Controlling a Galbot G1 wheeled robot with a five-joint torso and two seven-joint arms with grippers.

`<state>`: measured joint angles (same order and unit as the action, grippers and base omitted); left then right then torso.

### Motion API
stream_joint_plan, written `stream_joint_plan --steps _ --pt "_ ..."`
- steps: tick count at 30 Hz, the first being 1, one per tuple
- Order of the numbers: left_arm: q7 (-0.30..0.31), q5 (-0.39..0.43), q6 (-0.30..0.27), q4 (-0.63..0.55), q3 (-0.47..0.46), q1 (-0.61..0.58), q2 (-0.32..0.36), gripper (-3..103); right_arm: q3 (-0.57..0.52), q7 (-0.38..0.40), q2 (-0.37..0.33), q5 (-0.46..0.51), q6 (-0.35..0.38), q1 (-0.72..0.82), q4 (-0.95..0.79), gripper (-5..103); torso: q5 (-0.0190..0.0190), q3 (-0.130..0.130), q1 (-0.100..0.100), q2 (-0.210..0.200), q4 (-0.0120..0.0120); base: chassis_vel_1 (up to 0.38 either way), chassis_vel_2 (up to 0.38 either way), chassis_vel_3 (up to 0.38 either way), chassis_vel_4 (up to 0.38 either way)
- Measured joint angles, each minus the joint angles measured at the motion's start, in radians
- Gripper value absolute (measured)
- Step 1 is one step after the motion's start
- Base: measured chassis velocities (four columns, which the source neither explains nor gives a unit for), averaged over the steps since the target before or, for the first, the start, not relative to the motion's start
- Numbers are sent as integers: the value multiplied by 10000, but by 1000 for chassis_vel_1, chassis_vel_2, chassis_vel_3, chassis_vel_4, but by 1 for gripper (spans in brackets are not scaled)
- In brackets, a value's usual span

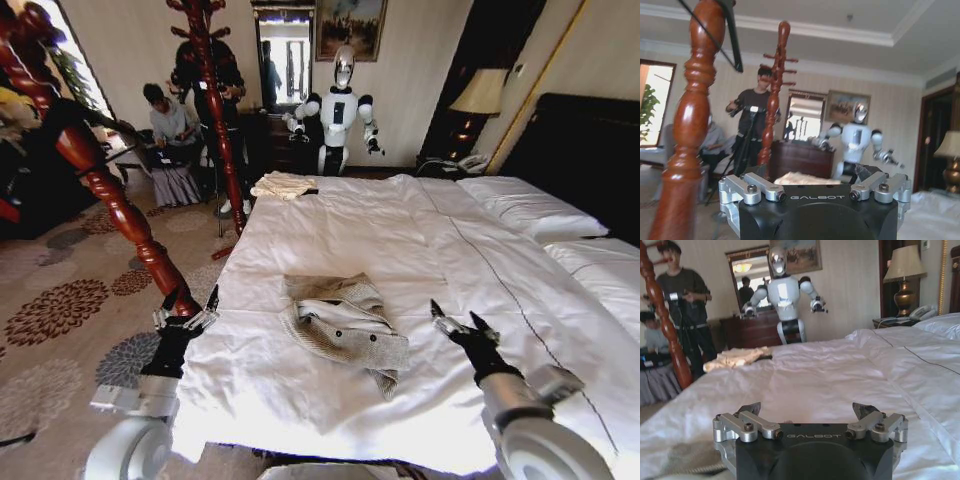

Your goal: Pick up the clothes from the bed and hang them on the clothes hanger.

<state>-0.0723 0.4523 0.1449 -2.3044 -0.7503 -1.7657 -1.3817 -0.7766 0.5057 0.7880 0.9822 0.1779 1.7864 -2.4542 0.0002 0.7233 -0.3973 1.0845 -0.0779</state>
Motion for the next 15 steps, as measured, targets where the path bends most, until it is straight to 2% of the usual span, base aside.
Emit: stream_joint_plan --steps 4,5,9,12,15 --pt "-35 -670 -23 902 -400 -193 -66 100 288 -145 -1086 -511 374 -307 1318 100 4 1 -1 -1 -5 0 0 0 0" --pt "-35 -670 -23 902 -400 -193 -66 100 288 -145 -1086 -511 374 -307 1318 100 4 1 -1 -1 -5 0 0 0 0" --pt "58 -967 -43 930 -584 -339 -265 100 991 -508 -1979 -970 441 -768 2222 100 -3 1 -1 -1 -2 0 0 0 0" --pt "81 -921 -106 688 -623 -423 -336 100 1442 -902 -2181 -1266 376 -1105 2540 100 0 1 -1 -1 -2 0 0 0 0" --pt "133 -776 -244 157 -697 -632 -407 100 2623 -1511 -2264 -1665 61 -2193 3391 100 -1 1 -1 -1 -1 0 0 0 0"
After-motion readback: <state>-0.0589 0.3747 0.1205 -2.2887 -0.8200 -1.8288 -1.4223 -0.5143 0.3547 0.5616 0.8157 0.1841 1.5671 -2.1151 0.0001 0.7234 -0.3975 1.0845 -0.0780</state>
